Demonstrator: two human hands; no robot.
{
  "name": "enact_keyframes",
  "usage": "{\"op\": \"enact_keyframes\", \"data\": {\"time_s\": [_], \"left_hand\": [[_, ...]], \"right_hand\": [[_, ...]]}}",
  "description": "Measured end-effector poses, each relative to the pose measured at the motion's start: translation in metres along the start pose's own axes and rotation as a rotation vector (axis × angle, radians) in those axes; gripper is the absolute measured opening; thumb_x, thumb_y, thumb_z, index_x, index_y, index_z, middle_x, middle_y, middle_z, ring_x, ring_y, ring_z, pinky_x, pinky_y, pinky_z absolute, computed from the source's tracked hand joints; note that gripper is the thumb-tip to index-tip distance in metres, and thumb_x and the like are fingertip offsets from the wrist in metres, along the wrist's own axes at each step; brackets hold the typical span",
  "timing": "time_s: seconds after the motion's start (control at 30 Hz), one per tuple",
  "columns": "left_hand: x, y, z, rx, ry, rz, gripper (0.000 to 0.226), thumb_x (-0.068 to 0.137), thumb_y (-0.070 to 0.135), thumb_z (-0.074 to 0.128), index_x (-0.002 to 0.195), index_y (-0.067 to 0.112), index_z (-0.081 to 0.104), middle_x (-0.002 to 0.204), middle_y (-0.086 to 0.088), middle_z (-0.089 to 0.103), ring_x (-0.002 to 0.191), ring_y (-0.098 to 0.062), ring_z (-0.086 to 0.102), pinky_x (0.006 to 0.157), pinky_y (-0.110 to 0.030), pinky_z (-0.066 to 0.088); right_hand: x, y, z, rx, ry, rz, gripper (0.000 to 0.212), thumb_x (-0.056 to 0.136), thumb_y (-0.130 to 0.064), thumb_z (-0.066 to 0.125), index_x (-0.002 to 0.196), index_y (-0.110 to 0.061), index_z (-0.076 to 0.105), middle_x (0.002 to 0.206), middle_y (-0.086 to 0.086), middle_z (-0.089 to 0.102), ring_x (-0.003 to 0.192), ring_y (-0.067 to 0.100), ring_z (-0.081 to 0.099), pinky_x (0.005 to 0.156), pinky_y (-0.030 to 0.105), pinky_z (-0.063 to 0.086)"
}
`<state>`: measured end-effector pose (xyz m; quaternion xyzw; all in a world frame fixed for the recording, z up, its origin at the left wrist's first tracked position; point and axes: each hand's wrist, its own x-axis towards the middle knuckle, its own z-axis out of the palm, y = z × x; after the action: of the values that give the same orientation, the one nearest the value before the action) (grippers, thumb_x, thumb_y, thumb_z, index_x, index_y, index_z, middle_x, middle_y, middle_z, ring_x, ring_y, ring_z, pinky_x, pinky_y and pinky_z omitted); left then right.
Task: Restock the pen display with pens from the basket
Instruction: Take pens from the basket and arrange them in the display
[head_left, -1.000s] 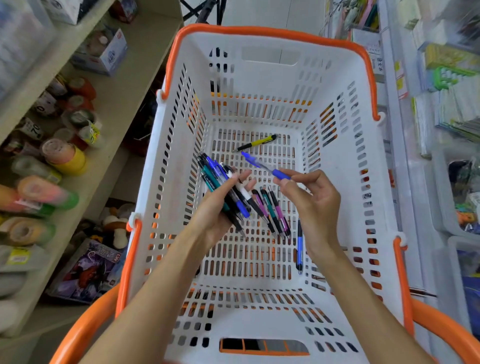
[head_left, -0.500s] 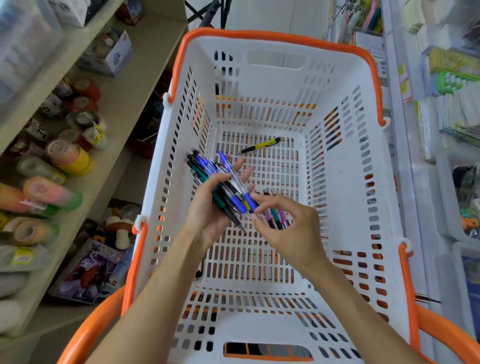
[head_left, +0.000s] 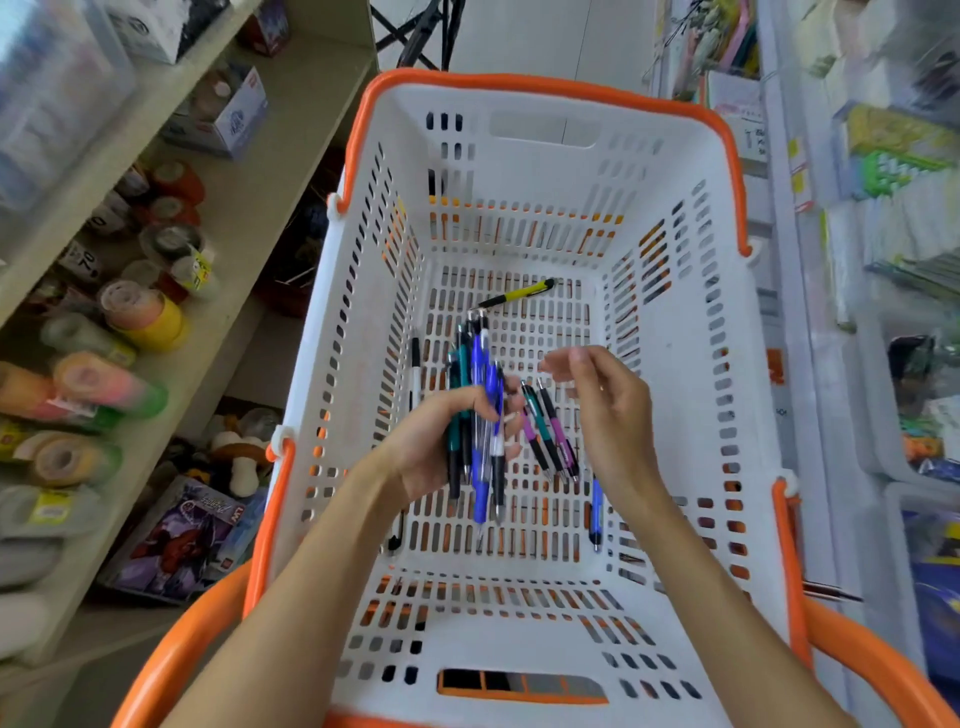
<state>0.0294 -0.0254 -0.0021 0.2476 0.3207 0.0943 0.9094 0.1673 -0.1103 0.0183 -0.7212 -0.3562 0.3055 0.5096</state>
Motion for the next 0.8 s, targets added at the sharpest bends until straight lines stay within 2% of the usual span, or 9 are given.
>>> {"op": "enact_keyframes", "data": {"time_s": [0.07,0.2,0.3,0.4,0.53,0.6,0.67,0.73,0.8], "left_hand": [[-0.005,-0.008,0.009,0.044,-0.064,-0.105,0.042,0.066,0.001,0.052,0.107,0.008,0.056,0.082,-0.001,0.063,0.069,-0.013,0.059,0.07,-0.03,0.054],[-0.023,-0.017,0.031,0.276,-0.108,-0.31,0.028,0.069,0.007,0.067,0.097,0.007,0.061,0.079,0.001,0.068,0.07,-0.013,0.063,0.075,-0.027,0.053],[-0.025,-0.022,0.038,0.542,-0.033,-0.399,0.028,0.074,0.027,0.07,0.1,0.019,0.063,0.101,0.01,0.067,0.076,0.001,0.065,0.073,-0.017,0.05],[-0.032,-0.029,0.044,0.572,0.025,-0.515,0.014,0.091,0.027,0.059,0.103,0.019,0.062,0.099,0.013,0.068,0.074,0.011,0.063,0.069,-0.005,0.046],[-0.045,-0.034,0.044,0.674,0.048,-0.612,0.038,0.098,0.035,0.046,0.132,0.021,0.054,0.143,0.006,0.046,0.121,-0.002,0.041,0.108,-0.02,0.023],[-0.05,-0.035,0.043,0.686,-0.029,-0.654,0.028,0.091,0.032,0.061,0.115,0.019,0.066,0.13,0.002,0.059,0.116,-0.01,0.056,0.109,-0.032,0.037],[-0.052,-0.035,0.041,0.622,-0.031,-0.691,0.017,0.083,0.022,0.072,0.098,0.013,0.069,0.103,-0.002,0.071,0.091,-0.012,0.068,0.095,-0.032,0.052],[-0.059,-0.034,0.041,0.68,-0.029,-0.642,0.02,0.082,0.018,0.074,0.098,0.011,0.065,0.092,-0.001,0.071,0.078,-0.012,0.067,0.088,-0.03,0.053],[-0.067,-0.028,0.047,0.66,0.003,-0.557,0.018,0.086,0.017,0.07,0.101,0.013,0.061,0.087,0.003,0.072,0.074,-0.008,0.066,0.08,-0.026,0.054]], "right_hand": [[0.011,-0.004,-0.006,0.108,-0.122,0.165,0.031,0.103,-0.028,0.031,0.109,-0.024,0.061,0.116,-0.004,0.065,0.108,0.007,0.06,0.099,0.03,0.045],[0.014,-0.011,-0.015,0.091,-0.361,0.292,0.049,0.103,-0.038,0.017,0.139,-0.021,0.046,0.138,-0.004,0.052,0.125,0.018,0.049,0.098,0.023,0.038],[0.004,-0.011,-0.021,0.037,-0.406,0.3,0.049,0.103,-0.041,0.016,0.128,-0.025,0.056,0.133,0.0,0.058,0.117,0.026,0.056,0.096,0.026,0.044],[-0.014,-0.004,-0.027,0.033,-0.451,0.373,0.048,0.102,-0.042,0.017,0.114,-0.03,0.062,0.133,0.006,0.058,0.118,0.023,0.057,0.103,0.038,0.043],[-0.031,0.005,-0.028,-0.137,-0.578,0.387,0.053,0.099,-0.053,0.013,0.122,-0.037,0.059,0.151,0.004,0.036,0.138,0.024,0.034,0.114,0.052,0.024],[-0.035,0.005,-0.029,-0.178,-0.629,0.452,0.056,0.1,-0.05,0.012,0.132,-0.029,0.053,0.155,0.002,0.029,0.142,0.022,0.026,0.116,0.05,0.02],[-0.04,0.005,-0.029,-0.097,-0.673,0.567,0.056,0.1,-0.05,0.015,0.136,-0.024,0.048,0.151,0.001,0.034,0.135,0.019,0.037,0.112,0.043,0.032],[-0.044,0.002,-0.031,0.061,-0.667,0.689,0.058,0.1,-0.049,0.018,0.139,-0.016,0.045,0.141,-0.002,0.042,0.12,0.014,0.047,0.103,0.031,0.041],[-0.043,-0.002,-0.035,0.186,-0.659,0.722,0.058,0.099,-0.052,0.019,0.138,-0.017,0.045,0.145,-0.003,0.037,0.126,0.016,0.042,0.108,0.036,0.035]]}}
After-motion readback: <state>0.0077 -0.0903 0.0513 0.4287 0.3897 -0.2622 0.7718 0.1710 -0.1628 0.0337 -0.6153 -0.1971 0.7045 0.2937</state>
